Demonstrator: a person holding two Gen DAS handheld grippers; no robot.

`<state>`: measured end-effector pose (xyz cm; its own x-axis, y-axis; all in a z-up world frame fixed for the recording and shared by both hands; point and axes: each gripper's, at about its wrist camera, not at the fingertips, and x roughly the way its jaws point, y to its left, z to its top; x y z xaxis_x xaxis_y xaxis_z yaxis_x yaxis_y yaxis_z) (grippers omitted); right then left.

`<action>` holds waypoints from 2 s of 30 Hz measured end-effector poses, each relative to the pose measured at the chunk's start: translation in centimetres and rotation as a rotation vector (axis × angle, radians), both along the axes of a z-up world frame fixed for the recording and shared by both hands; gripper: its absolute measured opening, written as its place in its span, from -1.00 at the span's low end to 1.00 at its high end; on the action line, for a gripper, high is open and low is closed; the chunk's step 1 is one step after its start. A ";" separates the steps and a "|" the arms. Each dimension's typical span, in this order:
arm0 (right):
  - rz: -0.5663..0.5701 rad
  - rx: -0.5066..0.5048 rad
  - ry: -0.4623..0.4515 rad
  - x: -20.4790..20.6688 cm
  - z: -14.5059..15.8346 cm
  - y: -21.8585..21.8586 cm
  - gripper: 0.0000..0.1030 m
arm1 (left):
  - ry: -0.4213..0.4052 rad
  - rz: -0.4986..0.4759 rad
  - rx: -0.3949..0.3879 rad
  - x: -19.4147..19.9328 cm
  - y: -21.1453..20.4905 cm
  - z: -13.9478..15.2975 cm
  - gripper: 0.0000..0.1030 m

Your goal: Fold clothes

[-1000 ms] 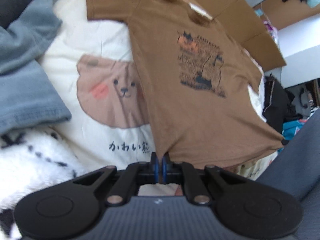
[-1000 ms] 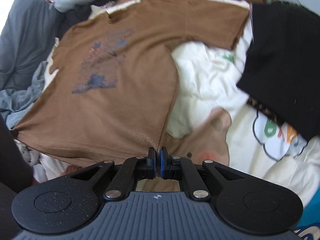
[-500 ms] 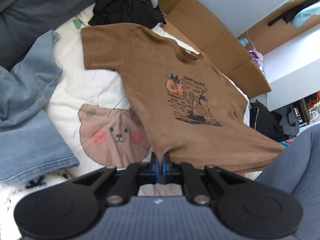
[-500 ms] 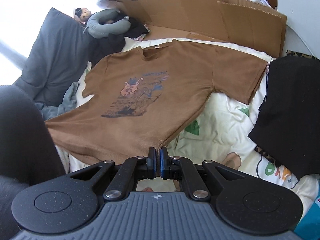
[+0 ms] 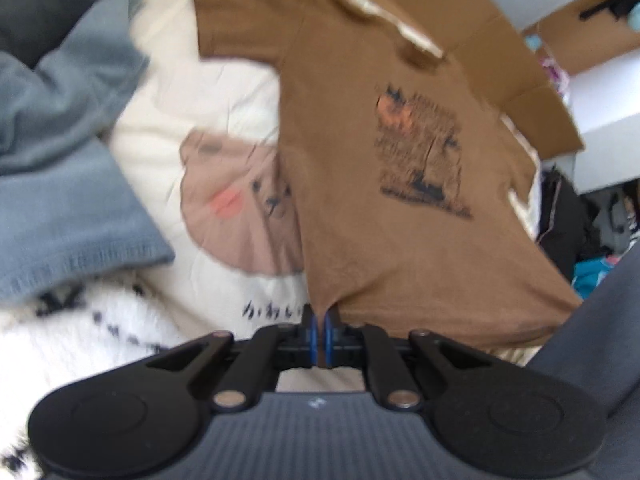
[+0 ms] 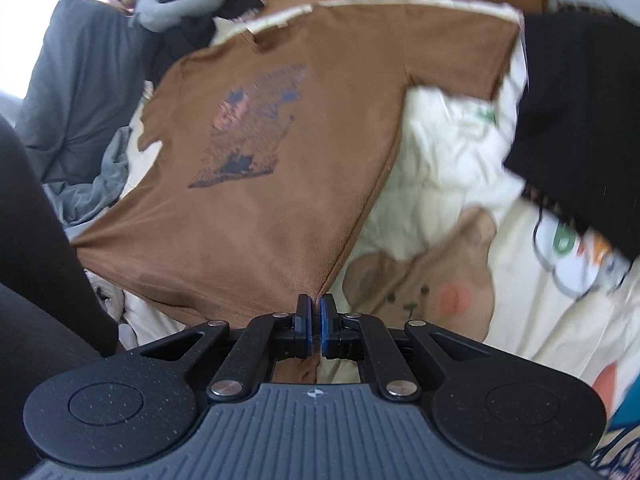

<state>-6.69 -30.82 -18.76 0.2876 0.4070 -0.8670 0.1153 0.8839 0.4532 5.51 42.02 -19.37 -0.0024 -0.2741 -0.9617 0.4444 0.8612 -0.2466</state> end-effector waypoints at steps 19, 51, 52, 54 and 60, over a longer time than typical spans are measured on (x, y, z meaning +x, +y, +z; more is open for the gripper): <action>-0.084 -0.023 0.177 -2.6 -11.5 0.1 -0.97 | 0.092 0.010 0.188 -1.2 1.8 -8.2 -0.92; -0.105 0.037 0.176 -4.8 -16.1 -0.9 -0.98 | 0.129 0.045 0.243 0.3 2.4 -8.1 -0.92; -0.096 0.037 0.179 -4.7 -15.9 -0.9 -0.98 | 0.128 0.031 0.250 0.3 2.2 -7.9 -0.92; -0.079 0.036 0.184 -4.6 -15.4 -0.9 -0.98 | 0.119 0.021 0.261 0.3 2.0 -7.3 -0.92; -0.039 0.042 0.185 -4.1 -14.0 -0.2 -0.98 | 0.115 -0.020 0.317 0.2 1.7 -6.2 -0.92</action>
<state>-10.79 -30.99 -32.78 0.1411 0.4353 -0.8891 0.2339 0.8581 0.4572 5.75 43.76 -25.62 -0.1185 0.0395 -0.9922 0.4470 0.8943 -0.0178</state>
